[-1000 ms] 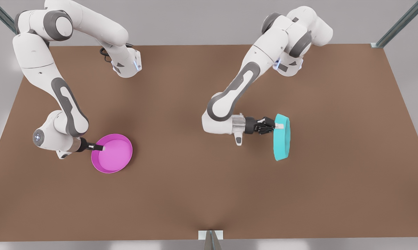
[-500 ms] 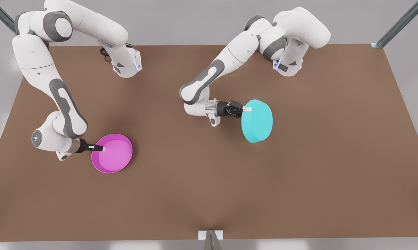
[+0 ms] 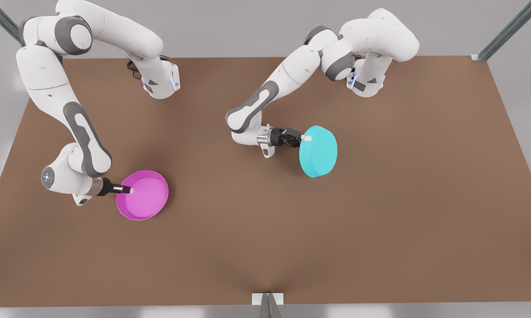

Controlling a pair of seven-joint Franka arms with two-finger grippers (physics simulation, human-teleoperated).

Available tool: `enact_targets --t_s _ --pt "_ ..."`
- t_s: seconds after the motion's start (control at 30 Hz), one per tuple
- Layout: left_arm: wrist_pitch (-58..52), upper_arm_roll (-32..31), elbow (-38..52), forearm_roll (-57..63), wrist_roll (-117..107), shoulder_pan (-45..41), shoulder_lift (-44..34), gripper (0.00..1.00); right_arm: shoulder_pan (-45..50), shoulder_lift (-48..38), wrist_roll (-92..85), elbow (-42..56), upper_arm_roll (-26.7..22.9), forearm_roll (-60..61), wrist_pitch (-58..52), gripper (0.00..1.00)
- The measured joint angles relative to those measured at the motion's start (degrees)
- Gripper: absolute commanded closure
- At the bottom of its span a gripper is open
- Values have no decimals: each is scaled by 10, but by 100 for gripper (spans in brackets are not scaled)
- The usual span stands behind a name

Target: Flip the blue plate over with the left arm, and stack the pink plate on top of the blue plate with the right arm

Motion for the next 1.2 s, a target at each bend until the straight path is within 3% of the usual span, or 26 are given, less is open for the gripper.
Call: enact_targets --t_s 0.13,0.17,0.2,0.23,0.37,0.47,0.6,0.87,1.03,1.2 --pt "2 -7 0 -18 -16 1 3 79 0 0 -1 0 0 0 -1 58" --pt "3 -7 1 -22 -16 2 3 50 0 1 -1 0 0 0 -1 58" --pt "5 -8 1 -28 -16 3 3 16 0 1 -2 0 0 0 -1 58" --pt "7 -7 1 -34 -16 2 3 0 -1 2 -2 0 0 0 -1 58" --pt "7 -8 1 -47 -17 0 6 0 -1 4 -3 0 0 -1 -1 58" --pt "6 -24 39 -63 -17 0 8 0 -1 5 -4 4 0 -1 -9 71" --pt "18 -32 97 -105 -72 1 8 0 -2 5 -11 8 0 -1 -13 79" --pt "196 -28 133 -257 -343 9 8 0 -3 8 -25 8 0 4 -17 79" --pt "211 -29 186 -343 -365 14 3 0 -5 8 -28 13 0 5 -26 79" --pt "324 -31 202 -388 -469 42 -7 0 -6 7 -27 14 1 6 -29 79"
